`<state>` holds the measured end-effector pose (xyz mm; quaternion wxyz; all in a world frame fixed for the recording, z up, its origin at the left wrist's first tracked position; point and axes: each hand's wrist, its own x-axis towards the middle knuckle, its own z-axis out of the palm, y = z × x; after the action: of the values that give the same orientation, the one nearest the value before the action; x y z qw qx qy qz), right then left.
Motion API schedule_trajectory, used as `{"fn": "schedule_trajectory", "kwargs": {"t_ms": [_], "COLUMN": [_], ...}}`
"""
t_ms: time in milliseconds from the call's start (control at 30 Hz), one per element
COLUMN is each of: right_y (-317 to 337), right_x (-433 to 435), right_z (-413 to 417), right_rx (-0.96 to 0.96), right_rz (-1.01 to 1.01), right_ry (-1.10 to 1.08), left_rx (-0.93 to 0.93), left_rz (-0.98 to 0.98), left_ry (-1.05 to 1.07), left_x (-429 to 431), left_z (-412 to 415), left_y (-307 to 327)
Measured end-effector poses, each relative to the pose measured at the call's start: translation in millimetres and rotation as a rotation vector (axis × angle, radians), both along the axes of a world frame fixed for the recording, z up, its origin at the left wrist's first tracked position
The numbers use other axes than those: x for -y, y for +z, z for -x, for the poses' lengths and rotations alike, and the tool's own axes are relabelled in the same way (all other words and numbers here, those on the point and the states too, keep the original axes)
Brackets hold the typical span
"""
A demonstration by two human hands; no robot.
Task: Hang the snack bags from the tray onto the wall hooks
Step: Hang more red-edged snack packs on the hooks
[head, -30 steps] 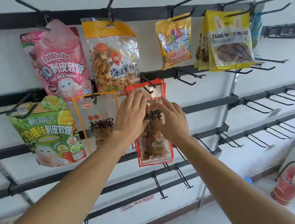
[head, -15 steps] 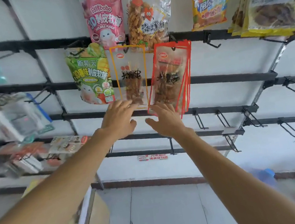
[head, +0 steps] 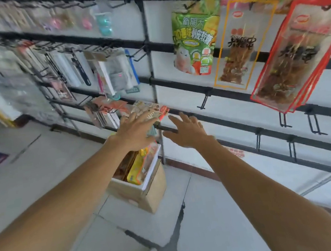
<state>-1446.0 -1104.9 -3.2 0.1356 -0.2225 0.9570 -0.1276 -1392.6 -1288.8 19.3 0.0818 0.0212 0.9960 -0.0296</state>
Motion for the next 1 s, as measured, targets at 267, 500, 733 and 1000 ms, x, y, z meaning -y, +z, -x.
{"fn": "schedule_trajectory", "kwargs": {"t_ms": [267,500,733,1000], "right_y": [-41,-84,-123,-187], "right_x": [91,173,233,287], "right_z": [3,21,41,95], "right_rx": [0.102,0.184,0.285,0.479], "right_rz": [-0.008,-0.018,-0.011,0.016], "right_ry": [0.082,0.048,0.043,0.088], "left_rx": [0.126,0.218,0.280,0.394], "left_rz": [-0.060,-0.113,-0.110,-0.154], "left_ry": [0.081,0.088,0.051,0.125], "left_x": [84,169,235,279], "left_z": [-5,15,40,74], "left_y": [-51,-95,-139,-203]}}
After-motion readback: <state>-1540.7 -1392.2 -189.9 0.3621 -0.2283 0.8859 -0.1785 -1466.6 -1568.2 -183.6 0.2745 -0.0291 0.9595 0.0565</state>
